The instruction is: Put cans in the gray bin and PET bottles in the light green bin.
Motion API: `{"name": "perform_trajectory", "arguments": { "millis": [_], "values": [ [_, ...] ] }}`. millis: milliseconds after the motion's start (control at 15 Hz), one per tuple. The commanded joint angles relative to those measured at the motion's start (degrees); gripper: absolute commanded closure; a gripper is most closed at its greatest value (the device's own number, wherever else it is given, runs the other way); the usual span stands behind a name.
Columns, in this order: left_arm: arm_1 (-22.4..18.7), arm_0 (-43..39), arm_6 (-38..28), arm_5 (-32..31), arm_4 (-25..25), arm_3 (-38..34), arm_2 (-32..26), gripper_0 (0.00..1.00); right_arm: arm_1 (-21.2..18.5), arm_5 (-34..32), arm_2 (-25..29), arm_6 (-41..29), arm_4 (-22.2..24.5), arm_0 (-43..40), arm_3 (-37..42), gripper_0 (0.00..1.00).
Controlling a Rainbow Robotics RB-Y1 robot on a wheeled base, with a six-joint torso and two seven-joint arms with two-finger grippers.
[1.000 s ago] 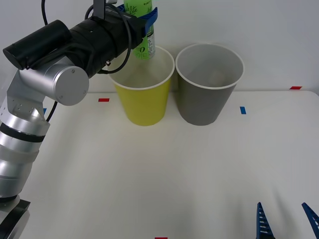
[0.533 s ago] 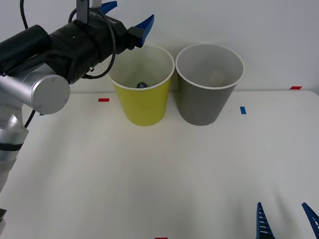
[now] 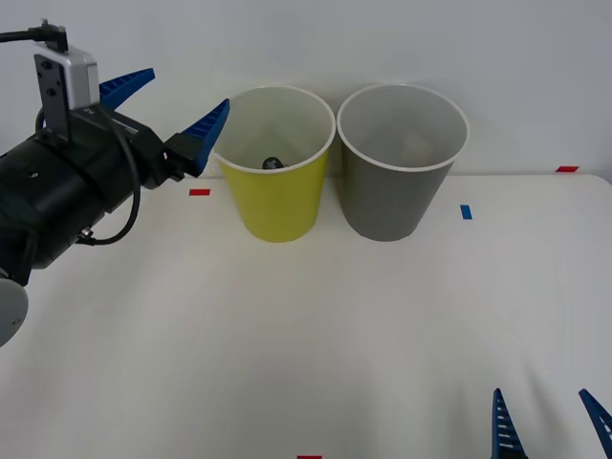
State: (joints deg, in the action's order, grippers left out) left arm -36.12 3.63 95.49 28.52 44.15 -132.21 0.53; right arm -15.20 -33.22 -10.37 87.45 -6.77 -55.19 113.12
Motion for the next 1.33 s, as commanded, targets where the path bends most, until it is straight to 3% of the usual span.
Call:
{"name": "perform_trajectory", "arguments": {
  "millis": [67,333,667,867,1133,1333],
  "values": [
    [-0.5,-6.2,0.0,-3.6,0.2,-1.8,-0.7,0.0,0.0,0.0,0.0,0.0,0.0,0.0,0.0,0.04],
    [1.4,-13.2,1.4,-9.5,-1.1,-2.1,-0.6,0.0,0.0,0.0,0.0,0.0,0.0,0.0,0.0,0.04],
    [2.0,-25.4,0.7,-25.0,-15.7,-2.0,4.0,0.0,0.0,0.0,0.0,0.0,0.0,0.0,0.0,0.04],
    [2.3,-32.4,0.9,-31.4,-16.0,-1.7,5.1,0.0,0.0,0.0,0.0,0.0,0.0,0.0,0.0,0.04],
    [2.5,-34.0,0.6,-44.5,-22.2,8.4,9.2,0.0,0.0,0.0,0.0,0.0,0.0,0.0,0.0,0.04],
    [2.7,-34.3,-0.6,-51.4,-23.4,15.4,11.5,0.0,0.0,0.0,0.0,0.0,0.0,0.0,0.0,0.04]
  ]
}}
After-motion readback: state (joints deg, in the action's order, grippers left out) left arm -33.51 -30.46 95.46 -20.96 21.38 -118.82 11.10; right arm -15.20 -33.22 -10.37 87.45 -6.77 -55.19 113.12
